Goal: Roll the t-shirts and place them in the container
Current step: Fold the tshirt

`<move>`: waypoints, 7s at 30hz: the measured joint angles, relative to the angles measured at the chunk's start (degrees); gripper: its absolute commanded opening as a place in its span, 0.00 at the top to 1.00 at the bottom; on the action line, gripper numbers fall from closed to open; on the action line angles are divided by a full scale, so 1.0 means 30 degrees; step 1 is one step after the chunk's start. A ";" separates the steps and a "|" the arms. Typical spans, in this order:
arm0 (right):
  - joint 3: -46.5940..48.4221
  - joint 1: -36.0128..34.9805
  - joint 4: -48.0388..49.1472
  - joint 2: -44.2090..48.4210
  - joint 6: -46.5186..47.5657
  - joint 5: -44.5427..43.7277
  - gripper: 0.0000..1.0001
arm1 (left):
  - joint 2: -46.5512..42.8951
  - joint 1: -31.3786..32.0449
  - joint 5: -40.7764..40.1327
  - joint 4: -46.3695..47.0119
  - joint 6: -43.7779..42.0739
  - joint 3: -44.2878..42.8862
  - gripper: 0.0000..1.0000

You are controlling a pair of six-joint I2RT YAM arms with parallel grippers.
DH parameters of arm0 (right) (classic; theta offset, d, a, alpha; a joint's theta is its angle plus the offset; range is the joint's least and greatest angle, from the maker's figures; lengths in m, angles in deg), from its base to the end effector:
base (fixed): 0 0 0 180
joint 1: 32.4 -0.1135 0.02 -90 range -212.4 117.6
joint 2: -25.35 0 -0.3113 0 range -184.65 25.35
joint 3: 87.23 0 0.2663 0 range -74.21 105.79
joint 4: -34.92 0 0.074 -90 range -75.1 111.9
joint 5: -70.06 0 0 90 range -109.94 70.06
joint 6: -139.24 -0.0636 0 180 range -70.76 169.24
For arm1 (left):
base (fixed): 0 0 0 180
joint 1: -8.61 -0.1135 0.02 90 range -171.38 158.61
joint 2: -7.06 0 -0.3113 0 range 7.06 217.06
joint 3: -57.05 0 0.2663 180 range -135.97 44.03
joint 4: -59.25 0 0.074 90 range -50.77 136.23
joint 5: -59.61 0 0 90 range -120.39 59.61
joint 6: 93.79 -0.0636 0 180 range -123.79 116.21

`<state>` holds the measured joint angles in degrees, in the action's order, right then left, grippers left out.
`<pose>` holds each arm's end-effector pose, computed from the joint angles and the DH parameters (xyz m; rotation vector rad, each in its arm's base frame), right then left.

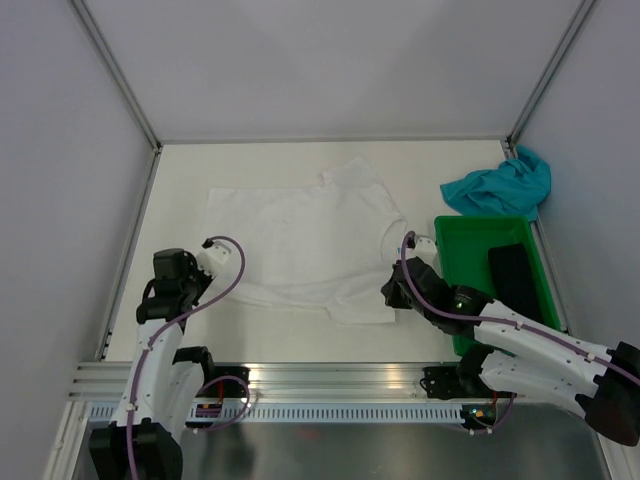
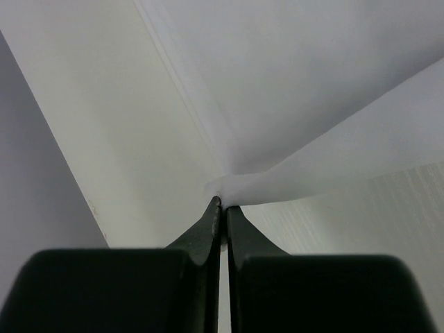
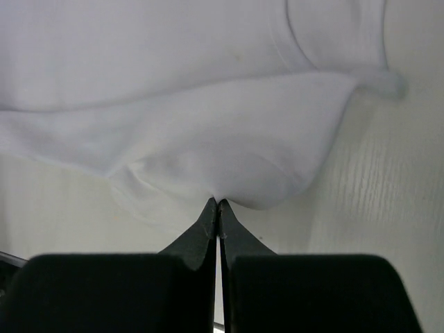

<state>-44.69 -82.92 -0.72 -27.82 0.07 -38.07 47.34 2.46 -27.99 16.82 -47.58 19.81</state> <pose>0.1348 0.1326 0.2164 0.1241 2.3768 0.4841 0.1443 0.0129 0.2026 0.7920 2.2602 0.3684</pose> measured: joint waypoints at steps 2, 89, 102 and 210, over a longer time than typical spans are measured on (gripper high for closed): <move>0.1486 0.0036 -0.0248 -0.0015 0.0634 -0.0474 1.00 | 0.0568 0.0000 0.0226 0.0109 0.0095 -0.0612 0.98; 0.3118 0.7147 0.4925 -1.0797 0.6819 0.2448 1.00 | 1.6925 -0.0029 0.0597 0.5362 0.2958 -0.7956 0.75; 0.3060 0.7140 0.5122 -1.0805 0.6819 0.2499 1.00 | 1.9445 -0.0029 0.0255 0.6215 0.3424 -1.0163 0.72; 0.1749 0.4503 -0.6594 0.3024 0.1180 0.2091 0.23 | 0.5399 -0.3468 0.2790 -0.6506 0.0561 -0.4663 0.35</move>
<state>-39.44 -69.41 -20.50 -18.75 3.61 -31.80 63.53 -7.94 -19.62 -2.70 -45.89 5.82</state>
